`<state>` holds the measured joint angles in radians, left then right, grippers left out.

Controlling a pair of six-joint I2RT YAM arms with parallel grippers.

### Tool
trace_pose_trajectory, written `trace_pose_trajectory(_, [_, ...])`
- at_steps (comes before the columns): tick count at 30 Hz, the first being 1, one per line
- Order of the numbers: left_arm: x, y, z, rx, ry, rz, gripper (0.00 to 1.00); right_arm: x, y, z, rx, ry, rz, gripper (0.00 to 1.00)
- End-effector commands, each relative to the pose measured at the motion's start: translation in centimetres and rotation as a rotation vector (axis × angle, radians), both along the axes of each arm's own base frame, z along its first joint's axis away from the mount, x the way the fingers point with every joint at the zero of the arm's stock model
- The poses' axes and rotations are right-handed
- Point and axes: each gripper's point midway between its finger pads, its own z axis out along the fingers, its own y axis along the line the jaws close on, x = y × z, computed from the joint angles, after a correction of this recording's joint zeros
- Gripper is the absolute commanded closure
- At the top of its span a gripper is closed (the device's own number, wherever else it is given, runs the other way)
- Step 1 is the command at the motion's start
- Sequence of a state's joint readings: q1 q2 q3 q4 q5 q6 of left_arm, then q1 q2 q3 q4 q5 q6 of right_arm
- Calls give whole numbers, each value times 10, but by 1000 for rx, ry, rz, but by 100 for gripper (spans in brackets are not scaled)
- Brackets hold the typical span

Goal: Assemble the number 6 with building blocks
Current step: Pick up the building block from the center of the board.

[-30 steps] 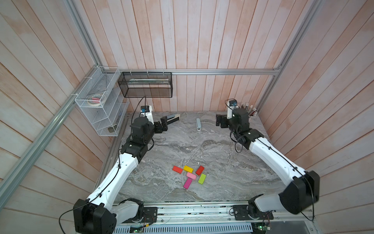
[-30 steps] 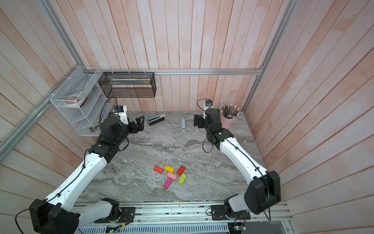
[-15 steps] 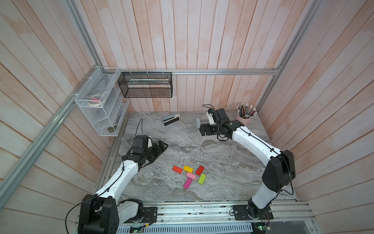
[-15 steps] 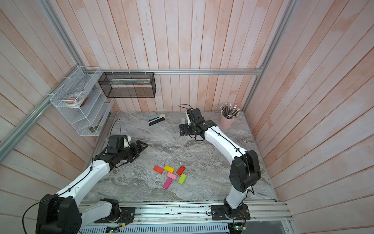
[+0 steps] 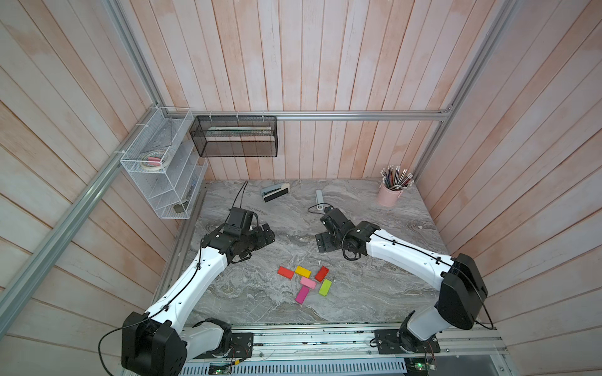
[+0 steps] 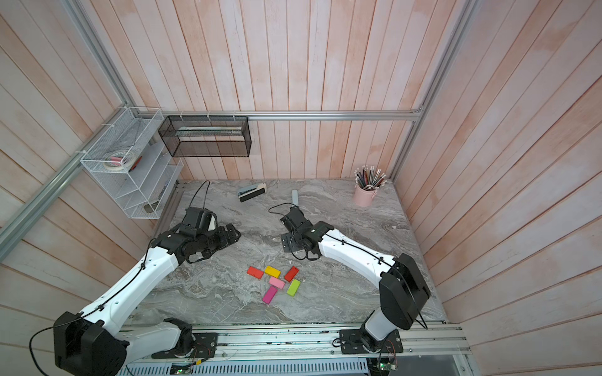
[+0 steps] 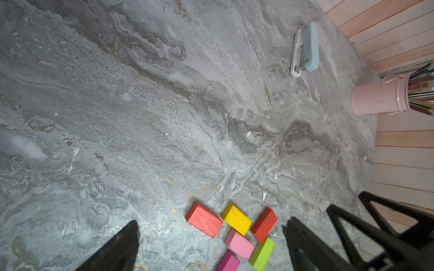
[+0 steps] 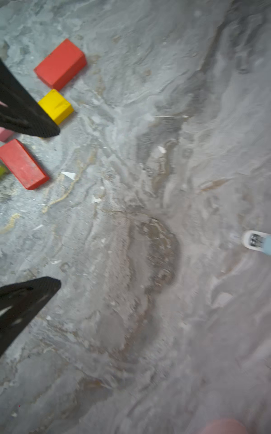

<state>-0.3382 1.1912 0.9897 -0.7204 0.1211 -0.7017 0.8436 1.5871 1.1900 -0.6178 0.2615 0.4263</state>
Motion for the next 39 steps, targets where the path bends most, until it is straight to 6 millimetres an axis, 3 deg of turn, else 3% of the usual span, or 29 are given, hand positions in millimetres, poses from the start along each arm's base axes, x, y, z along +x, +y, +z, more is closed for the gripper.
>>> trace_pose_trajectory(1, [-10,8,1,12,0,29,0,-29,3,-23,-26,105,51,4])
trace_pose_trajectory(7, [-16,6,-17,8,75,46,0,-46,13,-31,16,156,173,7])
trace_pose_trajectory(15, [-17,8,-18,-1,65,58,0,-76,-1,-82,-97,300,301,10])
trace_pose_trajectory(30, [-19,7,-25,-4,76,55,0,-74,13,-106,-114,329,342,8])
trace_pose_trajectory(39, [-14,5,-24,-6,78,51,0,-65,17,-110,-144,317,343,10])
